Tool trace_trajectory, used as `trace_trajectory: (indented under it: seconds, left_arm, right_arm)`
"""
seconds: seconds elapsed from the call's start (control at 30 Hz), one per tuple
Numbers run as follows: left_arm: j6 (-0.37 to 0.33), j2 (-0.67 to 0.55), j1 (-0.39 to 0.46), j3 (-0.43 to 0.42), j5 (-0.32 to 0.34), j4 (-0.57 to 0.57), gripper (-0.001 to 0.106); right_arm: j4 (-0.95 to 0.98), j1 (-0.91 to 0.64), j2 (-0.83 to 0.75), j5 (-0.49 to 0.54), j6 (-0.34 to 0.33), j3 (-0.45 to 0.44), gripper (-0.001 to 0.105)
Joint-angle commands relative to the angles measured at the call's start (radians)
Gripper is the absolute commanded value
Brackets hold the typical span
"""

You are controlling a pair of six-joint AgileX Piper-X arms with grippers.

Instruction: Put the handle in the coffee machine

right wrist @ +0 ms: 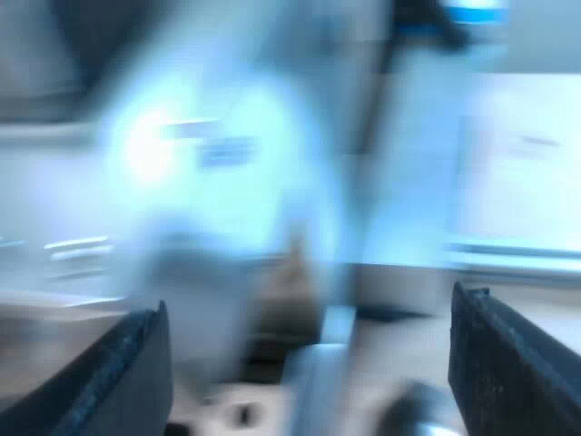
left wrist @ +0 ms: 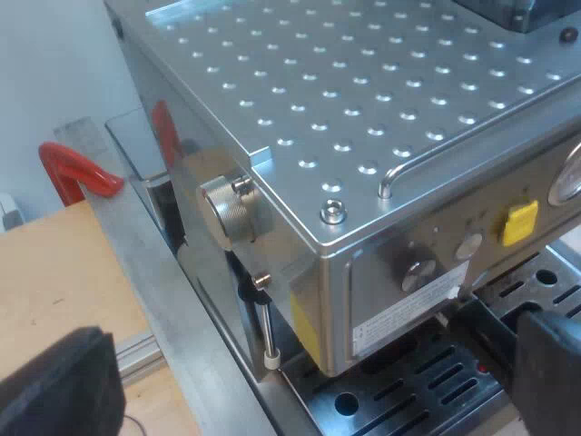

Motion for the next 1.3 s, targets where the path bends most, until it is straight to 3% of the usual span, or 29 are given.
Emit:
trace_trajectory:
  seconds: [0.03, 0.23, 0.5, 0.67, 0.87, 0.97, 1.03, 1.2, 1.3]
  left_arm:
    - [-0.021, -0.046, -0.001, -0.002, -0.001, -0.009, 0.089]
    - [-0.021, -0.155, -0.001, 0.018, -0.003, -0.009, 0.089]
    - [-0.021, -0.406, -0.001, 0.198, -0.054, 0.009, 0.089]
    - [-0.021, -0.635, -0.001, 0.301, -0.054, 0.082, 0.089]
    - [-0.021, -0.842, -0.001, 0.362, -0.054, 0.232, 0.089]
    - [-0.006, -0.842, 0.005, 0.35, -0.055, 0.348, 0.088]
    - [0.002, -0.845, 0.011, 0.35, -0.083, 0.365, 0.088]
    - [-0.014, -0.848, 0.013, 0.355, -0.099, 0.293, 0.088]
    - [-0.073, -0.848, 0.013, 0.367, -0.176, 0.209, 0.088]
  right_arm:
    - [0.083, -0.114, -0.05, 0.05, -0.051, -0.006, 0.066]
    - [0.157, -0.29, -0.164, 0.065, -0.129, 0.032, 0.066]
    - [0.157, -0.346, -0.458, 0.07, -0.15, 0.189, 0.066]
    - [0.157, -0.346, -0.709, 0.07, -0.154, 0.3, 0.066]
    - [0.159, -0.346, -0.935, 0.07, -0.154, 0.377, 0.066]
    - [0.224, -0.344, -0.918, 0.074, -0.156, 0.364, 0.066]
    - [0.214, -0.344, -0.918, 0.044, -0.157, 0.376, 0.066]
    - [0.193, -0.344, -0.923, 0.04, -0.154, 0.394, 0.066]
    - [0.182, -0.344, -0.923, 0.04, -0.154, 0.394, 0.066]
